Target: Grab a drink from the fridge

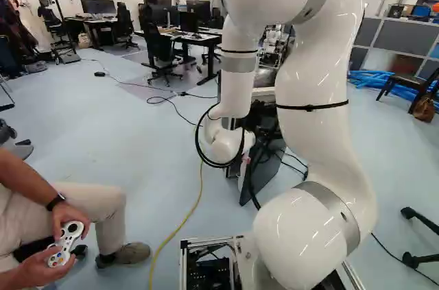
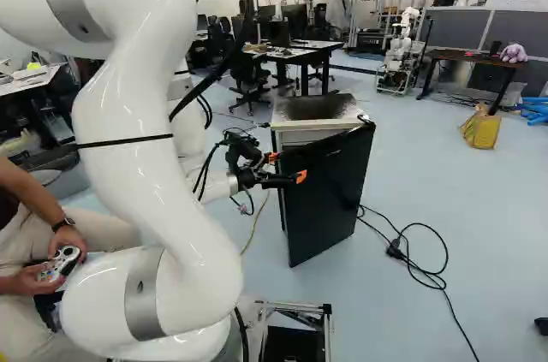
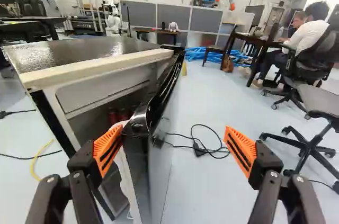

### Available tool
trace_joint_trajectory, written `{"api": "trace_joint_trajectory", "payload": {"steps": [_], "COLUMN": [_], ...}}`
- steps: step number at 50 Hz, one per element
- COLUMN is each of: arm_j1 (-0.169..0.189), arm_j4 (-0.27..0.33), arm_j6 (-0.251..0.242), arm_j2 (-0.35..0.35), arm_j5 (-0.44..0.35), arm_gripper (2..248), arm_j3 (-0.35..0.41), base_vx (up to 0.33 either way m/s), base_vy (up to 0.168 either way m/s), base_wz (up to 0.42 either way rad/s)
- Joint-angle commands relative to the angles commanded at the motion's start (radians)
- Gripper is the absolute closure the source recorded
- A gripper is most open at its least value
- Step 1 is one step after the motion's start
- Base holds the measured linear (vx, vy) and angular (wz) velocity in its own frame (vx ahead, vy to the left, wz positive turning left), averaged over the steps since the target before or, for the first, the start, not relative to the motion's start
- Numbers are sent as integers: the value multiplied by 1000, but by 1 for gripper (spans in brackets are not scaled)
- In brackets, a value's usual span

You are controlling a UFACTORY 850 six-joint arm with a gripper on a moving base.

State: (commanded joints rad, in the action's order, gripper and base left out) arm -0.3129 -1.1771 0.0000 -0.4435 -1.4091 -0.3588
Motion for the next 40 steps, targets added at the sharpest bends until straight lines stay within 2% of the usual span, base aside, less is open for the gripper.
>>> {"api": "trace_joint_trajectory", "payload": {"steps": [23,40], "arm_j1": [30,64], "arm_j4": [-82,-143], "arm_j6": [0,0], "arm_j2": [32,51], "arm_j5": [0,0], "arm_gripper": [3,3], "arm_j3": [59,96], "base_vx": [0,0], "base_vy": [0,0], "base_wz": [0,0]}}
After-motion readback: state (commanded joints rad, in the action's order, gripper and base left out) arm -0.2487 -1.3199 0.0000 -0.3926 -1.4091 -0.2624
